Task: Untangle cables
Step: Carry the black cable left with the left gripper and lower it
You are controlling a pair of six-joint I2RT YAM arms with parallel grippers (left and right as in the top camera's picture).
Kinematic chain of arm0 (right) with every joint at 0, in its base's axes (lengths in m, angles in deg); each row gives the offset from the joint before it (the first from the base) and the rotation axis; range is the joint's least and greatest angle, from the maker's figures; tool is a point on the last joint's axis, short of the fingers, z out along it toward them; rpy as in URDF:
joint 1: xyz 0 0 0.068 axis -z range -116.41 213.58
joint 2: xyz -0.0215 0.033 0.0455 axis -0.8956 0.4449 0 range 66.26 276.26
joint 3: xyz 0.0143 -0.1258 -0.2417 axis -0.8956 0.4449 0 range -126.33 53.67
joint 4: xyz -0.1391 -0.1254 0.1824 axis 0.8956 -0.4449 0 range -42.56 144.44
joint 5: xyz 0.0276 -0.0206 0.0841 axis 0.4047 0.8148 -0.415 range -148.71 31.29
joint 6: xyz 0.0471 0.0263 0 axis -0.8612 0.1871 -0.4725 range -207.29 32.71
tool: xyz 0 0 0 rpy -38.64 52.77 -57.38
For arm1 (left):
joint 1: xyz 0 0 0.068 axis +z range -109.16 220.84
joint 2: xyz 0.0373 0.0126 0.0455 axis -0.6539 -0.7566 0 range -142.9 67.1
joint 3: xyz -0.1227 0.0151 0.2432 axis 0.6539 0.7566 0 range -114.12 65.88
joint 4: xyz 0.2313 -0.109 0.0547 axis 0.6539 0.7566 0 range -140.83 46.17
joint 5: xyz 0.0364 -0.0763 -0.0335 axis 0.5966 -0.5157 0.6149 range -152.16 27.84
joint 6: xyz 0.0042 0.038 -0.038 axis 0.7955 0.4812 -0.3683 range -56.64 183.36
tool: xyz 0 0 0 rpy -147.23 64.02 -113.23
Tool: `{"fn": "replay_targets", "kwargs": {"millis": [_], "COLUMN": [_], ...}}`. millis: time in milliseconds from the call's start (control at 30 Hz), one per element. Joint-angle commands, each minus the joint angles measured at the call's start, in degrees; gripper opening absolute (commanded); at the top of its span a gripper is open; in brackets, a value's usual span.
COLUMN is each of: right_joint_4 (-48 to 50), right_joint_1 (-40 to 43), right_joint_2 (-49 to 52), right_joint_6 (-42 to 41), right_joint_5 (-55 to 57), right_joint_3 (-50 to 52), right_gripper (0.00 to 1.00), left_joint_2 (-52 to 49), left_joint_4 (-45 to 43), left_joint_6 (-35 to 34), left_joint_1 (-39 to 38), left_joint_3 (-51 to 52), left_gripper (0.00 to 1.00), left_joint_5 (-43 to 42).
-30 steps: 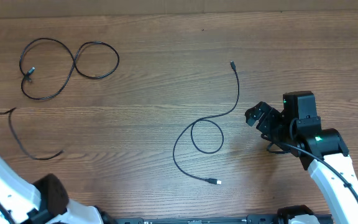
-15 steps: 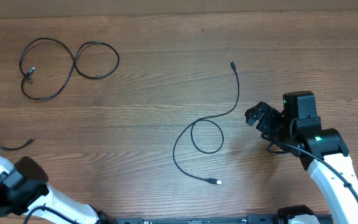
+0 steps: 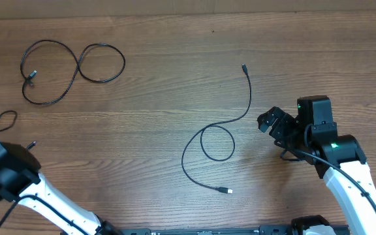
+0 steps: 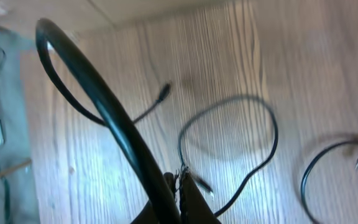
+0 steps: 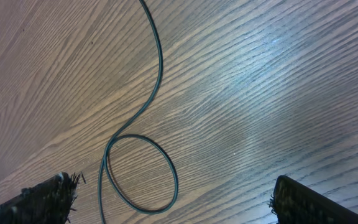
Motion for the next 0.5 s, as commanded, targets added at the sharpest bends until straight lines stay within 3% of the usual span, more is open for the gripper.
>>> {"fn": "replay_targets", "kwargs": {"millis": [0, 67, 100, 200, 267, 467], "right_joint_4": [0.2, 0.2, 0.2, 0.2, 0.2, 0.2], "right_joint_1": [-0.2, -0.2, -0.2, -0.2, -0.2, -0.2], "right_joint_2": [-0.2, -0.2, -0.2, -0.2, -0.2, -0.2], "right_joint_6": [0.3, 0.3, 0.3, 0.3, 0.3, 0.3], "right_joint_5": [-0.3, -0.3, -0.3, -0.3, -0.3, -0.3], "right_joint_3": [-1.1, -1.1, -1.1, -1.1, -1.1, -1.1], "right_gripper": [1.00, 1.00, 1.00, 1.00, 1.00, 1.00], "left_joint_2": [-4.2, -5.7, -6.3, -7.1, -7.0, -7.0], "left_joint_4": [1.6, 2.5, 3.0, 3.6, 3.6, 3.6], "left_joint_6": [-0.8, -0.8, -0.8, -0.1, 0.1, 1.4], "left_joint_1": [0.1, 0.1, 0.1, 0.1, 0.1, 0.0], "left_joint_3": [-0.3, -0.3, -0.3, 0.1, 0.1, 0.1], "left_gripper": [0.04, 0.08, 0.17, 0.90, 1.00, 1.00], "left_joint_5": [-4.5, -4.5, -4.5, -5.8, -8.5, -19.4]}}
